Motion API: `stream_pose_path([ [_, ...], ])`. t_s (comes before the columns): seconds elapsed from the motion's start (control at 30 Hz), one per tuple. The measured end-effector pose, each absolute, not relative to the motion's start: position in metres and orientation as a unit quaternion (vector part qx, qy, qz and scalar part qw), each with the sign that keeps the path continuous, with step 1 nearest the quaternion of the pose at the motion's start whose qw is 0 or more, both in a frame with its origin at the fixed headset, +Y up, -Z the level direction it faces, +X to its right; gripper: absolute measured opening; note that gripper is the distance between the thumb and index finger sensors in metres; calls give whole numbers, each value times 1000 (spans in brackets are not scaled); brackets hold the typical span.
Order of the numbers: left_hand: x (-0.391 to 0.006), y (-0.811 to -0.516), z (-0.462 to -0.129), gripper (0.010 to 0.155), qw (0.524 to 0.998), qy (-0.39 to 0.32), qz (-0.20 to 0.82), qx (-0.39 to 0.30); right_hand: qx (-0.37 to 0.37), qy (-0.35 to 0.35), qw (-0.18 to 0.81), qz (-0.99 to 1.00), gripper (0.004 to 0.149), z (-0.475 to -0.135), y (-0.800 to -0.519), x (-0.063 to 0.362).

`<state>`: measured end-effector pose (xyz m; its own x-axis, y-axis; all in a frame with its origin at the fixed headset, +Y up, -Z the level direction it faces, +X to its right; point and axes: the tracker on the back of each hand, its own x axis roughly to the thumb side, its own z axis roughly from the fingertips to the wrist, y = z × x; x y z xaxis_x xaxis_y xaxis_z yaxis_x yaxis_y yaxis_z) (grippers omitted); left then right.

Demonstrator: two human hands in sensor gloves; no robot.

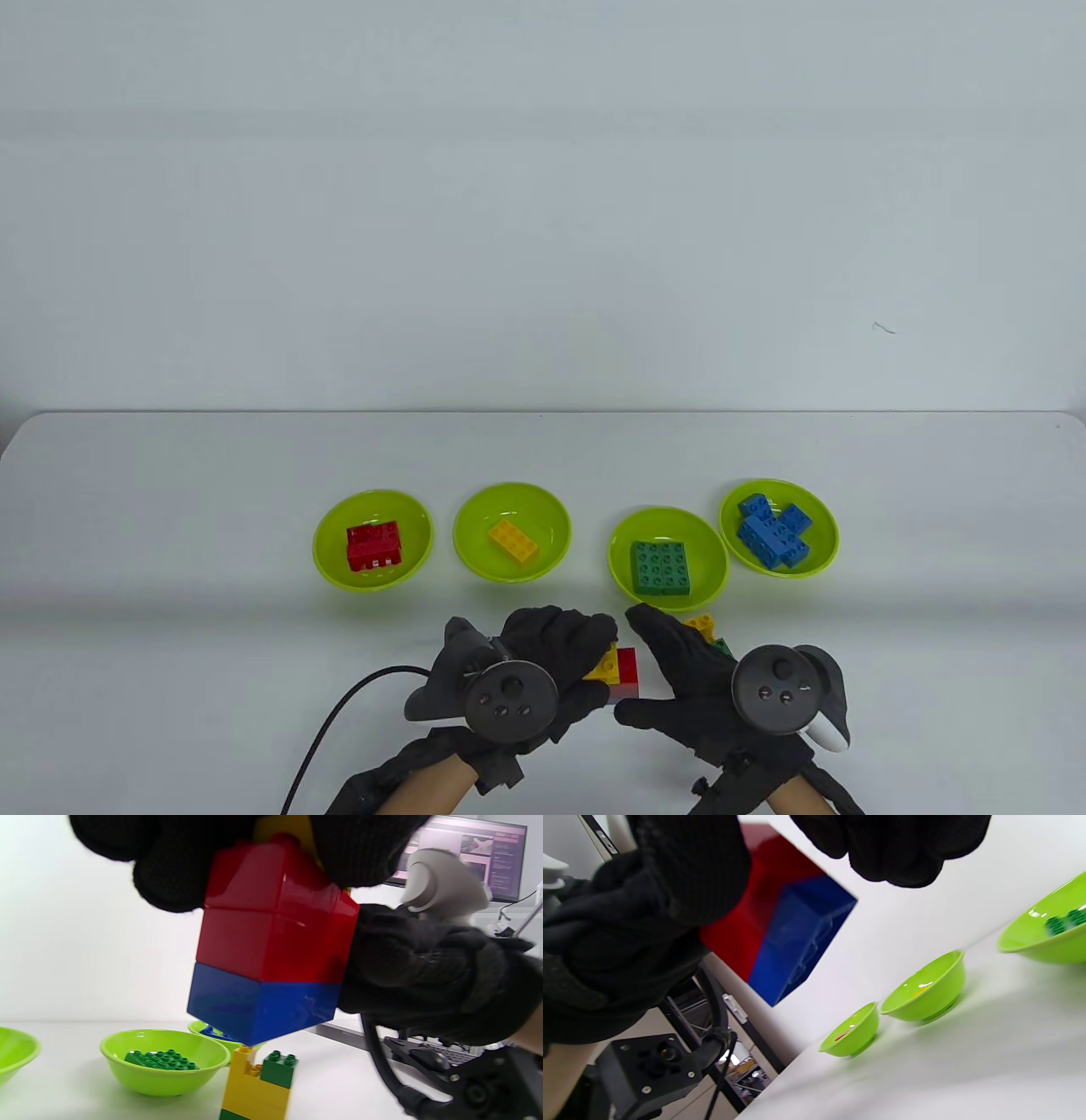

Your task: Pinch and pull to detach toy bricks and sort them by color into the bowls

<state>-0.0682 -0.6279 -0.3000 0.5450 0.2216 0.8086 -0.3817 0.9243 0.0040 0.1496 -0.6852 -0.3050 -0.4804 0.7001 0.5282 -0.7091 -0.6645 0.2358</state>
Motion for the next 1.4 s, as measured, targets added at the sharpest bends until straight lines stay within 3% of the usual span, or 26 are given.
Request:
stream_pose_path([
  [0.37,-66,-623,-289,66,866,-459,169,105,295,-32,504,811,70,-292,-698,139],
  [0.5,-71,-625,-290,66,859,-449,198,145,286,-31,531,797,66,-292,-700,140],
  [0.67,-73,-633,-295,71,848,-450,249,126,295,-27,535,791,65,-293,-700,140],
  [0.83,-73,-641,-294,64,836,-449,270,162,289,-19,533,795,64,-294,-702,141],
  [1.07,-71,-638,-291,64,846,-440,238,184,271,-88,520,805,66,-290,-700,144],
  [1.3,-75,-634,-294,62,845,-435,282,128,288,-87,520,799,63,-288,-700,141],
  [1.4,-75,-634,-292,63,847,-433,272,143,279,-85,523,801,63,-288,-700,139],
])
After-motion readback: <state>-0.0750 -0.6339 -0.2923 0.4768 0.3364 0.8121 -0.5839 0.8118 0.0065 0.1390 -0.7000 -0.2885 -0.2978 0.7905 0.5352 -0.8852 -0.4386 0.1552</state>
